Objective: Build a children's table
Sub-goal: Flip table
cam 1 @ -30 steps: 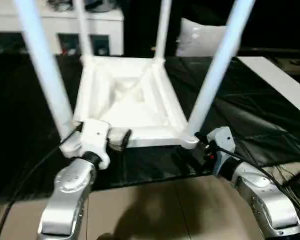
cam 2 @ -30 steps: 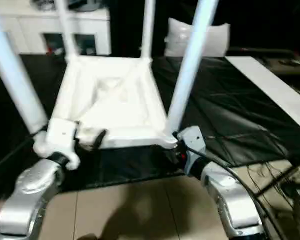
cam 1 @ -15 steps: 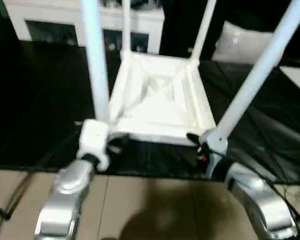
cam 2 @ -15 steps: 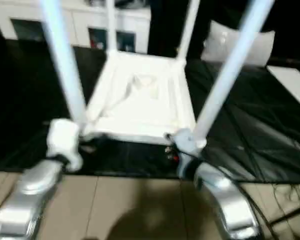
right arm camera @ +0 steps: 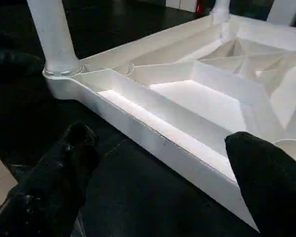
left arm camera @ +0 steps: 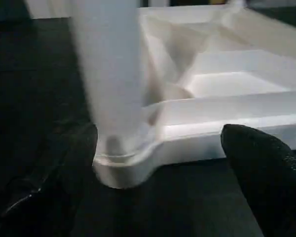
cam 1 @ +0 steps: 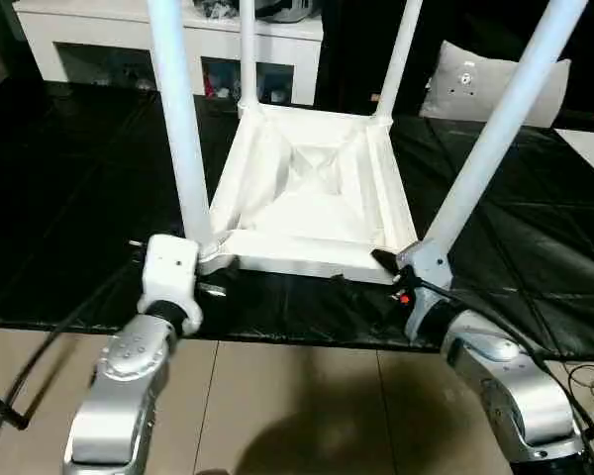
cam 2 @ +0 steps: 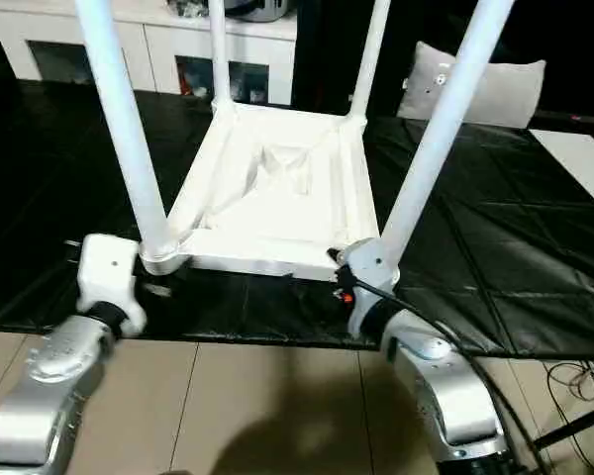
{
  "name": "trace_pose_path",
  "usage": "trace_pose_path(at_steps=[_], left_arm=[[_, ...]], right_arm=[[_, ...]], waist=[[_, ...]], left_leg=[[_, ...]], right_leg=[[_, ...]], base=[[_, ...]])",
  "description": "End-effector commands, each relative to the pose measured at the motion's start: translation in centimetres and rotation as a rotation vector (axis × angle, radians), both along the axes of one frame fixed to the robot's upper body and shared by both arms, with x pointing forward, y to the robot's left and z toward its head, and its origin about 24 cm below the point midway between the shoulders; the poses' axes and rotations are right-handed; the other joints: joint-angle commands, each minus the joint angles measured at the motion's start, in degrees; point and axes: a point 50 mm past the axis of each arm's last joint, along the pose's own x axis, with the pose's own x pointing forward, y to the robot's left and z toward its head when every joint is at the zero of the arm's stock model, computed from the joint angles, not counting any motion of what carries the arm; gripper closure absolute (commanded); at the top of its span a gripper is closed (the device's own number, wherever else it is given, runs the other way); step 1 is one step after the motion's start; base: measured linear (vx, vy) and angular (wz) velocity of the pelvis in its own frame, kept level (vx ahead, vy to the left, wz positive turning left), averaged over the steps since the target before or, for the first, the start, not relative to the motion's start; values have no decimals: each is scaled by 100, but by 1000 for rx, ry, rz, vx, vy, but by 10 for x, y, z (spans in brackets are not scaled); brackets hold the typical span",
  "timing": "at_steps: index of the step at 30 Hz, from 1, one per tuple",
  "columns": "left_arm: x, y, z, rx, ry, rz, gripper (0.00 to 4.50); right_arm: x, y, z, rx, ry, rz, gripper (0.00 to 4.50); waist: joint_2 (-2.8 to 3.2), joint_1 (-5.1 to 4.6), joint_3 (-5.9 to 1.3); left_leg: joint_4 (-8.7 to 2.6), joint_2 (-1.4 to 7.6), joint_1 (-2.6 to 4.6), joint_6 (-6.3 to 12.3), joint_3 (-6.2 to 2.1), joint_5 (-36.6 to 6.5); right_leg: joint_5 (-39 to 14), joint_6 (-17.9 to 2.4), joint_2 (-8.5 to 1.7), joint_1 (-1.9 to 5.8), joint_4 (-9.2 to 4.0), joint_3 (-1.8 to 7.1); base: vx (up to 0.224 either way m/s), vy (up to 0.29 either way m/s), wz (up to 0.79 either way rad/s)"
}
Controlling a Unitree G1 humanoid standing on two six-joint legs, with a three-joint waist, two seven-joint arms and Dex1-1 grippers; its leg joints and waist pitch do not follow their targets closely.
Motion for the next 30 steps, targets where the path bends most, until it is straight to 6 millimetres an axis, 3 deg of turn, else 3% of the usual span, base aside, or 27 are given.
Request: trace_pose_path(at_steps=[1,4,6,8,11,13,15,20,21,22,23,26,30], left_arm=[[4,0,1,19,-11,13,0],[5,3,1,21,-14,51,0],[6,5,0,26,-11,70,0],[8,6,0,38,-12,76,0],[16,6,2,-2,-24,90,0],[21,4,3,-18,-32,79,0],[31,5,5,-40,-48,72,0],[45,6,7,-68,-65,67,0],[48,5,6,-69,-63,61,30],[51,5,4,-64,-60,43,38],[52,4,4,-60,-59,36,38],[55,3,0,-52,-47,13,70],[56,3,-3,-55,-43,6,93]], right_arm=[[5,-1,5,3,-6,-14,5],[5,-2,3,26,17,-14,5],[5,-2,3,28,21,-8,5],[4,0,4,7,-1,36,5],[1,5,5,2,-30,81,5],[0,6,6,-13,-47,95,5],[1,7,8,2,-61,83,5],[-2,11,6,-1,-20,128,5],[-2,12,6,-6,-26,137,0],[-1,14,6,-1,-39,143,0],[-1,14,6,6,-40,143,0],[-1,15,4,11,-24,156,0],[-2,16,0,21,10,181,0]], waist=[[63,14,-293],[50,21,-331],[54,21,-324],[59,22,-306],[59,29,-278],[33,31,-271],[43,43,-267],[44,51,-286],[81,52,-295],[60,50,-299],[83,54,-304],[79,54,-316],[74,53,-305]], left_leg=[[-551,442,-46,138,-130,-645],[-491,428,-52,256,-114,-115],[-482,428,-58,341,-101,-59],[-502,437,-57,352,-95,-271],[-540,456,-41,227,-87,-722],[-555,456,-42,151,-88,-863],[-560,443,-37,108,-86,-973],[-563,446,-44,65,-103,-886],[-556,443,-43,73,-100,-832],[-550,444,-47,93,-96,-771],[-552,449,-50,93,-99,-732],[-546,456,-48,107,-101,-640],[-553,466,-44,127,-93,-731]], right_leg=[[-655,-954,-451,209,-389,328],[207,-1157,-432,230,-300,318],[298,-1255,-428,224,-296,307],[54,-1280,-435,226,-322,307],[-565,-1180,-453,206,-382,317],[-812,-1103,-458,200,-407,318],[-1018,-1024,-460,180,-432,322],[-878,-967,-457,181,-413,317],[-779,-991,-458,179,-397,323],[-655,-998,-457,181,-398,322],[-565,-1014,-462,185,-391,320],[-375,-1088,-465,197,-359,315],[-457,-1164,-476,200,-371,318]], base=[[0,0,0],[0,0,0],[0,0,0],[0,0,0],[0,0,0],[0,0,0],[0,0,0],[0,0,0],[0,0,0],[0,0,0],[0,0,0],[0,0,0],[0,0,0]])
